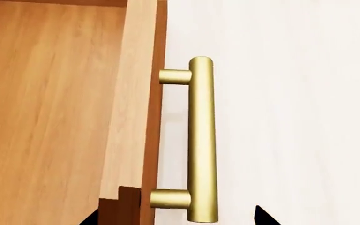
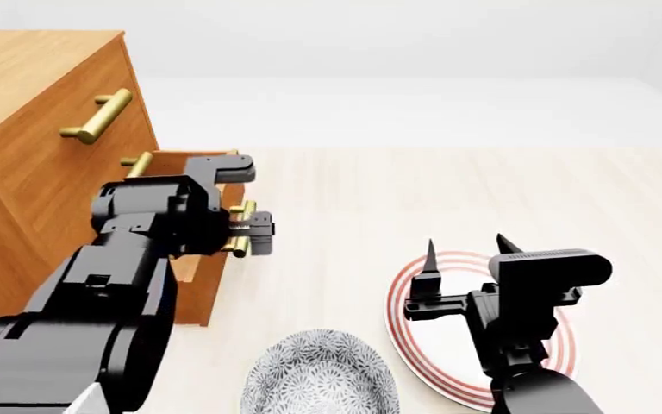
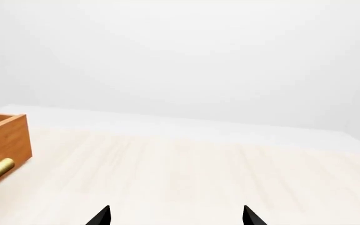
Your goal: Open the bottom drawer of the cabinet.
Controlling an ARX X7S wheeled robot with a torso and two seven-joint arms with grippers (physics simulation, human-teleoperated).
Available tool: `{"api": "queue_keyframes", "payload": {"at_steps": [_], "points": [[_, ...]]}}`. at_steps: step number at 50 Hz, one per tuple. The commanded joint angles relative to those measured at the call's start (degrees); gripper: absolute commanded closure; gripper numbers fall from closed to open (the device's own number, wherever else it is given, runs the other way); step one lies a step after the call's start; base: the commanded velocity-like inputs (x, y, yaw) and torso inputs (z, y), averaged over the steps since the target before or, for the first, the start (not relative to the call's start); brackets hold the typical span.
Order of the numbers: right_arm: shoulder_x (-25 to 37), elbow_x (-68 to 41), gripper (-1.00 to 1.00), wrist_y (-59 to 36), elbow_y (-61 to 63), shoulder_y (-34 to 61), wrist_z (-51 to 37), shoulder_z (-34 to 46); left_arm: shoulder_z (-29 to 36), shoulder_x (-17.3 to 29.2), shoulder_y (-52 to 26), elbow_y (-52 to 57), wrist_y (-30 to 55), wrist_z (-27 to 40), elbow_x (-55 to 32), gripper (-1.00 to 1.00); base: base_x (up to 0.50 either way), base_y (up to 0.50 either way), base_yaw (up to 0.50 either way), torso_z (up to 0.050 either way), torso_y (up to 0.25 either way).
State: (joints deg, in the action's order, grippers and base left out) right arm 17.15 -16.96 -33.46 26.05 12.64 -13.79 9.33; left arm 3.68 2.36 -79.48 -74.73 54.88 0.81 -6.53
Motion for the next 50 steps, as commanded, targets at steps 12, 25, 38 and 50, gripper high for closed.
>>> {"api": "queue_keyframes", "payload": {"at_steps": [12,25,38,50], "points": [[0.2,-0.3,-1.00,0.2,-0.3,0.2,-0.4,0.5,-0.8,-1.3,-0.4,-0.2,2.3,-13.2,5.3,-1.00,0.00,0.00,0.00,0.000,0.000],[0.7,-0.6,-1.00,-0.5,0.5,0.4,-0.9,0.5,6.2,-2.3,-1.1,-0.2,3.1,-18.1,-2.2,-1.00,0.00,0.00,0.00,0.000,0.000],[0.9,-0.8,-1.00,-0.6,0.6,0.5,-1.1,0.6,23.1,-2.3,-1.1,0.7,2.7,-15.0,-23.6,-1.00,0.00,0.00,0.00,0.000,0.000],[1.2,-1.0,-1.00,-0.5,0.4,0.5,-1.2,0.7,30.5,-2.3,-0.9,2.3,2.4,-14.4,-32.9,-1.00,0.00,0.00,0.00,0.000,0.000]]}}
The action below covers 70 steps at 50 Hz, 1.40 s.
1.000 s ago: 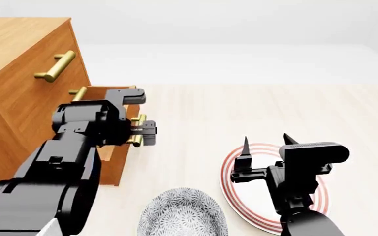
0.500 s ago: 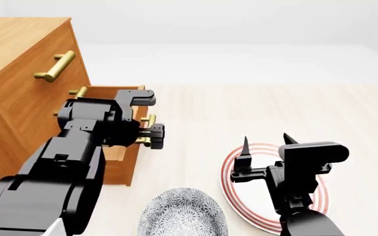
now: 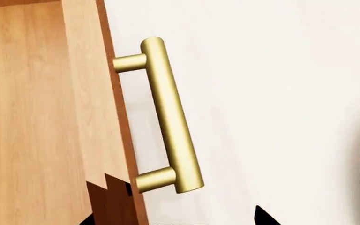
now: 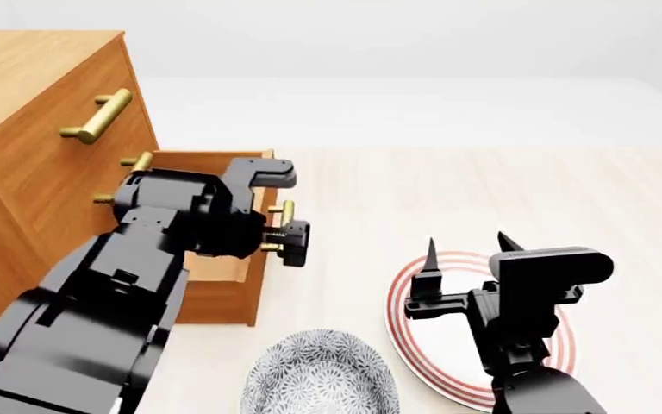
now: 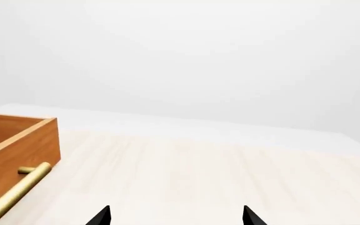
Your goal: Open the bottom drawer of the cabinet.
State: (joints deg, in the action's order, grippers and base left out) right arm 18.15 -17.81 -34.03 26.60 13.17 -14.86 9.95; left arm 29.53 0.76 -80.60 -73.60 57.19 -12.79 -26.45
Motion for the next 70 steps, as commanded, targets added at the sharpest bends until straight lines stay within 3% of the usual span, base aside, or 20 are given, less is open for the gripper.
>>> {"api": "queue_keyframes", "payload": {"at_steps": [1,10,13,17,21,22,25,30,40,49,70], "points": [[0.2,-0.2,-1.00,0.1,-0.2,0.0,-0.1,0.1,5.5,-0.7,0.0,0.9,0.0,-1.0,-14.0,-1.00,0.00,0.00,0.00,0.000,0.000],[0.3,-0.3,-1.00,0.2,-0.2,0.0,-0.3,0.3,12.7,-0.7,-0.8,-0.1,-1.9,-1.8,-21.3,-1.00,0.00,0.00,0.00,0.000,0.001],[0.3,-0.3,-1.00,0.2,-0.2,0.1,-0.4,0.4,12.0,0.4,-0.6,2.1,-4.3,0.5,-22.7,-1.00,0.00,0.00,0.00,0.000,0.000],[0.4,-0.4,-1.00,0.1,0.0,0.1,-0.5,0.3,2.4,10.6,9.6,35.8,0.6,22.0,-31.5,-1.00,0.00,0.00,0.00,0.000,0.000],[0.6,-0.5,-1.00,-0.4,0.6,0.3,-0.7,0.4,-5.9,15.4,14.2,55.6,4.8,33.6,-40.1,-1.00,0.00,0.00,0.00,0.000,0.000],[0.6,-0.5,-1.00,-0.5,0.6,0.3,-0.7,0.4,-6.0,15.4,14.4,55.9,5.0,34.0,-40.4,-1.00,0.00,0.00,0.00,0.000,0.011],[0.7,-0.5,-1.00,-0.7,0.8,0.5,-0.8,0.6,-10.9,19.3,18.4,71.3,4.2,42.0,-43.4,-1.00,0.00,0.00,0.00,0.003,0.000],[0.7,-0.4,-1.00,-1.1,0.8,1.1,-0.9,0.9,-15.1,22.5,24.8,82.8,1.9,47.6,-45.1,-1.00,0.00,0.00,0.00,0.000,0.002],[1.9,1.5,-1.00,-5.6,3.8,6.5,-2.7,2.5,-15.7,26.8,39.5,100.6,-9.5,46.8,-35.7,-1.00,0.00,0.00,0.00,0.000,0.000],[4.4,6.2,-1.00,-14.0,13.2,18.8,-5.1,6.5,-11.0,27.2,47.6,109.3,-23.0,43.1,-18.5,-1.00,0.00,0.00,0.00,0.000,0.000],[7.9,12.8,-1.00,-15.5,26.9,23.2,-7.8,13.7,-8.2,28.6,50.6,119.5,-28.9,48.3,-4.0,-1.00,0.00,0.00,0.00,0.000,0.000]]}}
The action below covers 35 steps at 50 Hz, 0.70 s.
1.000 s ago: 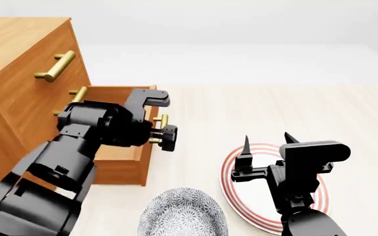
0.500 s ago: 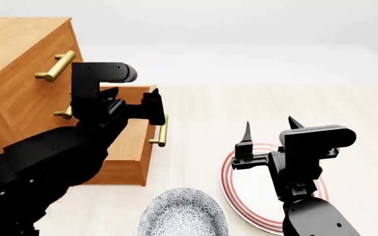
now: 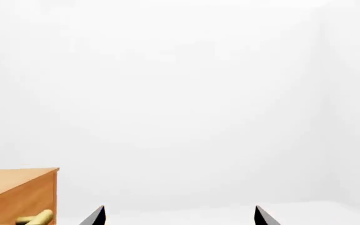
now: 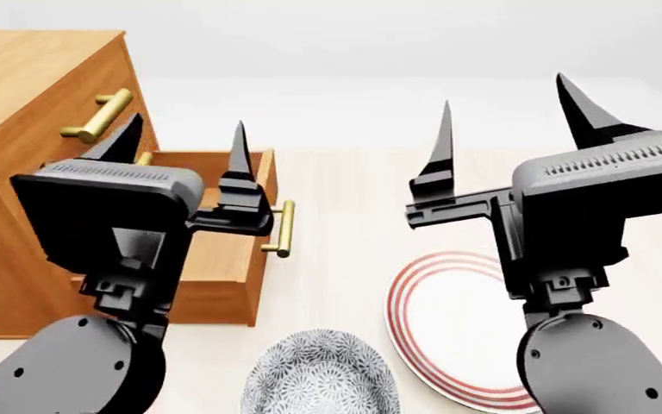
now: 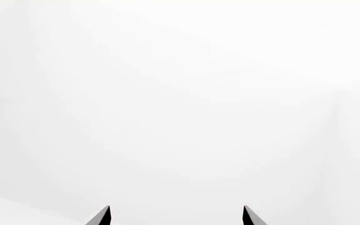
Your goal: Open the bottom drawer of the cabinet.
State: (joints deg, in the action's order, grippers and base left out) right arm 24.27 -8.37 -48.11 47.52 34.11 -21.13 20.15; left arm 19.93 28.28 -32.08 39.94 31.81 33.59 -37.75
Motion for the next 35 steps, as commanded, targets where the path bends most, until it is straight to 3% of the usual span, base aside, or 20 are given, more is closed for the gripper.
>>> {"api": "queue_keyframes", "payload": {"at_steps": [1,35], "points": [[1.9,3.6,-1.00,-1.6,6.4,2.4,-1.7,3.7,1.2,1.1,2.0,6.3,-3.4,2.0,6.8,-1.00,0.00,0.00,0.00,0.000,0.000],[2.2,3.6,-1.00,-4.1,8.6,4.6,-1.6,4.9,0.6,2.2,0.6,10.0,-2.2,3.5,5.7,-1.00,0.00,0.00,0.00,0.000,0.000]]}}
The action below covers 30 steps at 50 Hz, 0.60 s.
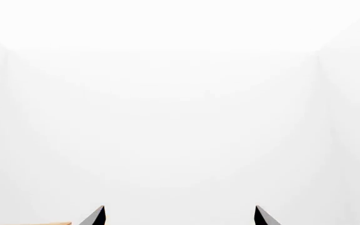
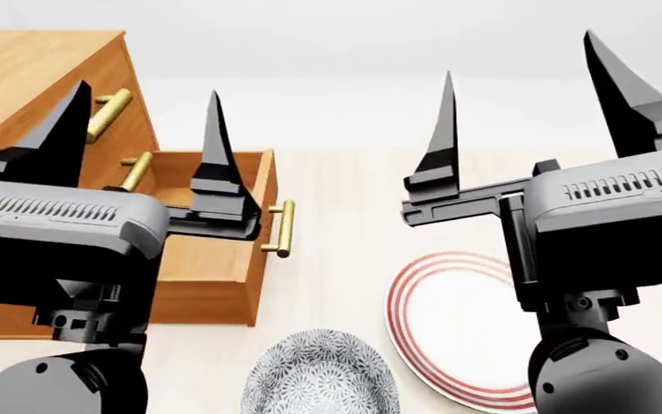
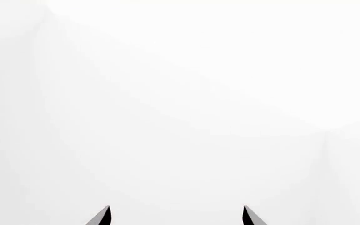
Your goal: Open the bottom drawer of the cabinet.
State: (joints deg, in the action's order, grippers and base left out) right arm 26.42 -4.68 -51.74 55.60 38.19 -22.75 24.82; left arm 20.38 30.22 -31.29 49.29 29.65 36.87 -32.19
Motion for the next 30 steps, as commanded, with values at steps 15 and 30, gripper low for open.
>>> {"api": "queue_keyframes", "payload": {"at_steps": [15,30], "points": [[0.3,-0.4,-1.00,-0.2,0.7,0.3,-0.1,-0.2,0.0,0.4,-0.5,1.1,0.0,0.7,-0.2,-1.00,0.00,0.00,0.00,0.000,0.000],[-0.4,-2.0,-1.00,0.4,-5.4,8.5,3.4,-1.1,-0.9,-2.2,-14.6,0.1,8.5,2.3,-5.4,-1.00,0.00,0.00,0.00,0.000,0.000]]}}
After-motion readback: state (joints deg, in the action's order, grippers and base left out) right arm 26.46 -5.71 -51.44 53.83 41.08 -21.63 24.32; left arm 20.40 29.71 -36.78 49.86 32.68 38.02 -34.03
